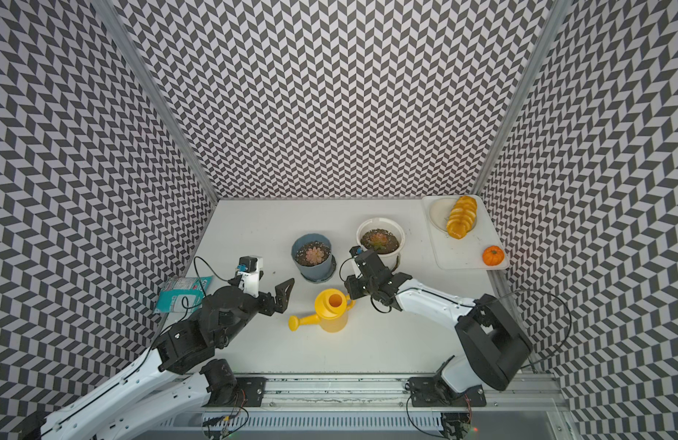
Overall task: Water the succulent around the soil edge
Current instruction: Adjust the watering can at the center of the board.
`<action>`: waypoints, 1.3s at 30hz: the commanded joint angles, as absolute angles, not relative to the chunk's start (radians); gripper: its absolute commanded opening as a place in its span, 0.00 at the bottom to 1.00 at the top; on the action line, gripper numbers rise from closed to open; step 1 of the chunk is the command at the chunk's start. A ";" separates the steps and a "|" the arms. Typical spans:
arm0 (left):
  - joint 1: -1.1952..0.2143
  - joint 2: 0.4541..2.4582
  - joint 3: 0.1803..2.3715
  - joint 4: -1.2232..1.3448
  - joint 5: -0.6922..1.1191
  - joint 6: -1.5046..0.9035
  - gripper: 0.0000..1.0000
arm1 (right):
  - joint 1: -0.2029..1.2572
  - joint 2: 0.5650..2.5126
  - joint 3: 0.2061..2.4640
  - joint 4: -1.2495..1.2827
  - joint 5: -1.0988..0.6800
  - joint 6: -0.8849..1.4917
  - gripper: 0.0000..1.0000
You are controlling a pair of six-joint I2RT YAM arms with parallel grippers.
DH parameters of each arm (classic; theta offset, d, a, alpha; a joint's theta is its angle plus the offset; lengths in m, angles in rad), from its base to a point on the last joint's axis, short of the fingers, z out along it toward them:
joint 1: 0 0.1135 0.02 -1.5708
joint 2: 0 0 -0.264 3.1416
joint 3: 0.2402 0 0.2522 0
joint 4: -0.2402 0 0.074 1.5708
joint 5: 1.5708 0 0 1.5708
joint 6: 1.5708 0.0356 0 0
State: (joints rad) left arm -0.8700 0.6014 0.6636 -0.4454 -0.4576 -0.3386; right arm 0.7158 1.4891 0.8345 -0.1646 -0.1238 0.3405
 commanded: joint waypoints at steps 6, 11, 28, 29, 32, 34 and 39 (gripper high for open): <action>-0.871 0.582 0.650 -0.451 -0.491 -0.350 1.00 | 0.743 1.417 0.761 -0.162 -0.115 0.344 0.28; -0.872 0.579 0.648 -0.451 -0.492 -0.351 1.00 | 0.747 1.365 0.724 -0.170 -0.093 0.349 0.31; -0.872 0.572 0.647 -0.450 -0.490 -0.351 1.00 | 0.754 1.081 0.646 -0.265 -0.042 0.302 0.65; -0.872 0.573 0.647 -0.449 -0.489 -0.350 1.00 | 0.760 1.053 0.639 -0.263 -0.046 0.296 0.65; -0.872 0.578 0.649 -0.449 -0.489 -0.348 1.00 | 0.792 0.966 0.600 -0.211 -0.097 0.264 0.65; -0.873 0.578 0.650 -0.449 -0.488 -0.348 1.00 | 0.842 0.916 0.564 -0.158 -0.127 0.246 0.66; -0.872 0.569 0.648 -0.449 -0.489 -0.348 1.00 | 0.982 0.883 0.524 -0.126 -0.048 0.243 0.73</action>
State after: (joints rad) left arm -0.8700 0.5804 0.6544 -0.4473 -0.4789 -0.3500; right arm 0.9340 0.8879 0.5411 -0.1940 -0.0788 0.2611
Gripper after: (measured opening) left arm 0.993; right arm 0.720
